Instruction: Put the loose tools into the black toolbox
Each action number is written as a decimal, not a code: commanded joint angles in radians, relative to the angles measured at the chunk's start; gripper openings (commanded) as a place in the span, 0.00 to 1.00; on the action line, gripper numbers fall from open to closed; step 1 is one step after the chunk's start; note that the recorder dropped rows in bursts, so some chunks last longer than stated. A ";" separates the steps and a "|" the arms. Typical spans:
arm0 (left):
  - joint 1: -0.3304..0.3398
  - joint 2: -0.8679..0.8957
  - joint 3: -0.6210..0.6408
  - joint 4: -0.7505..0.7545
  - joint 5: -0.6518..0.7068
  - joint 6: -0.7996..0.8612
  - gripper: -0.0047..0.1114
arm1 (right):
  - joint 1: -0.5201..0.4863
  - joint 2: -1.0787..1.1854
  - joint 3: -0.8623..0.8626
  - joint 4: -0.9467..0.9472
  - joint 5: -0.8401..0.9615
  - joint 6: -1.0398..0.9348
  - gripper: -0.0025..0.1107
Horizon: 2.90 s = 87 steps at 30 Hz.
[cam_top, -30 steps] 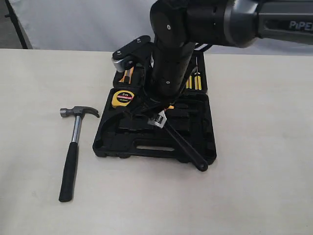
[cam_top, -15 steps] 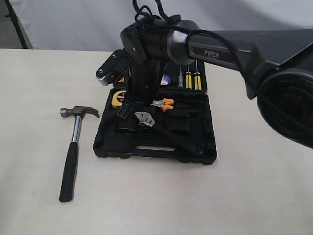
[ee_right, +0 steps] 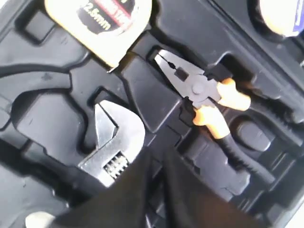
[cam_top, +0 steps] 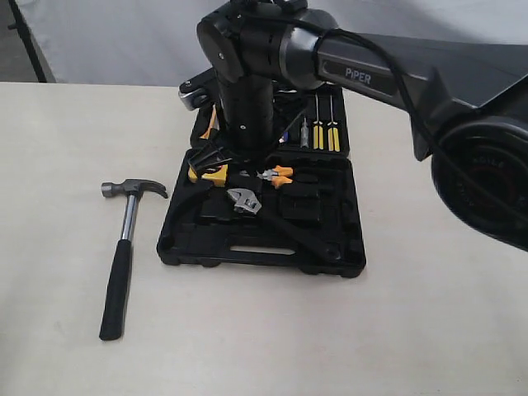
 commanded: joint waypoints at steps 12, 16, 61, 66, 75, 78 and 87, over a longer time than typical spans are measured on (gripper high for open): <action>0.003 -0.008 0.009 -0.014 -0.017 -0.010 0.05 | -0.100 0.042 -0.004 0.348 -0.039 -0.058 0.67; 0.003 -0.008 0.009 -0.014 -0.017 -0.010 0.05 | -0.115 0.062 -0.004 0.392 -0.055 -0.138 0.67; 0.003 -0.008 0.009 -0.014 -0.017 -0.010 0.05 | -0.071 0.075 -0.004 0.261 -0.132 -0.455 0.03; 0.003 -0.008 0.009 -0.014 -0.017 -0.010 0.05 | -0.063 0.077 -0.004 0.242 -0.168 -0.477 0.03; 0.003 -0.008 0.009 -0.014 -0.017 -0.010 0.05 | -0.017 0.079 -0.004 0.130 -0.174 -0.463 0.37; 0.003 -0.008 0.009 -0.014 -0.017 -0.010 0.05 | -0.015 0.079 -0.004 0.130 -0.159 -0.463 0.54; 0.003 -0.008 0.009 -0.014 -0.017 -0.010 0.05 | -0.028 0.033 -0.004 0.130 -0.130 -0.423 0.65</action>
